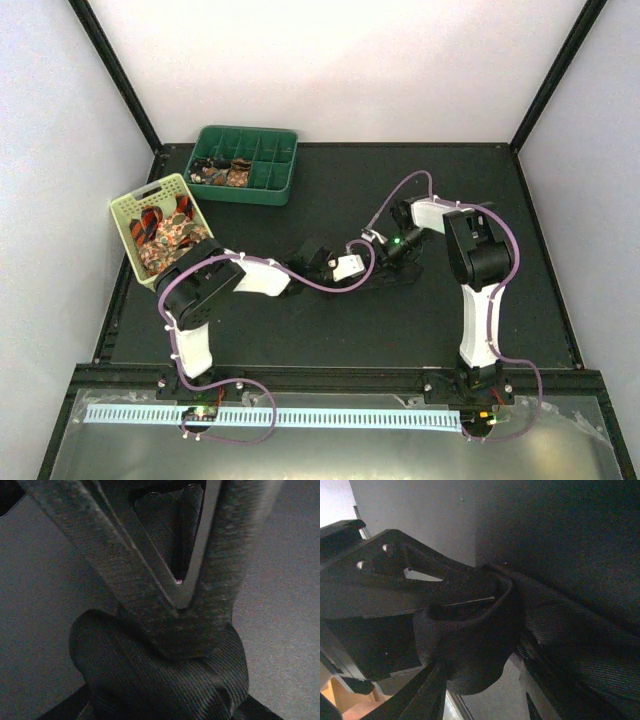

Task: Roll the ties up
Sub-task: Roll the tie at the center of the board.

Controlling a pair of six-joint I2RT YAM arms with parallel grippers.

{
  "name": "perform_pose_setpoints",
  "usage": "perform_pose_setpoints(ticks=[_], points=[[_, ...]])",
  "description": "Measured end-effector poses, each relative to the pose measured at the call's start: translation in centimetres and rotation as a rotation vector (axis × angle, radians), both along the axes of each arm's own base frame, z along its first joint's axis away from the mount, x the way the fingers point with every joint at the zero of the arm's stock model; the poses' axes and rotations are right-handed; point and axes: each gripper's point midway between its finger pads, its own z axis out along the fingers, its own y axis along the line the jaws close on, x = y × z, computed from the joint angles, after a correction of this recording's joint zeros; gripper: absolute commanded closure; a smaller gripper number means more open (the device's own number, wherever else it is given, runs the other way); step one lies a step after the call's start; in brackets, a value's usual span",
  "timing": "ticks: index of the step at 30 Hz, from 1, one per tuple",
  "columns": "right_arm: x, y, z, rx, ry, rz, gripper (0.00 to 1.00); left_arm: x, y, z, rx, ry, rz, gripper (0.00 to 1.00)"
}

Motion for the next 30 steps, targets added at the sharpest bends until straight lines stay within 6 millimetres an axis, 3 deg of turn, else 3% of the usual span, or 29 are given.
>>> perform_pose_setpoints(ticks=[7, 12, 16, 21, 24, 30], points=[[0.6, 0.4, 0.1, 0.007, 0.009, -0.034, 0.53, -0.1, -0.1, 0.0, 0.001, 0.001, -0.004, 0.59], [0.7, 0.7, 0.4, 0.028, 0.012, -0.041, 0.60, -0.1, -0.1, 0.0, 0.002, 0.002, -0.004, 0.59], [0.5, 0.9, 0.6, 0.038, 0.017, -0.036, 0.50, -0.1, -0.2, 0.0, 0.006, 0.005, -0.004, 0.59], [0.2, 1.0, 1.1, 0.060, 0.021, -0.023, 0.51, -0.1, -0.2, 0.0, 0.008, 0.006, -0.005, 0.59], [0.2, 1.1, 1.2, 0.067, 0.020, -0.024, 0.63, 0.0, -0.3, 0.0, 0.008, 0.004, -0.005, 0.59], [0.2, 0.8, 0.8, 0.045, 0.006, -0.016, 0.98, 0.0, -0.4, -0.1, 0.010, 0.004, -0.004, 0.58]])
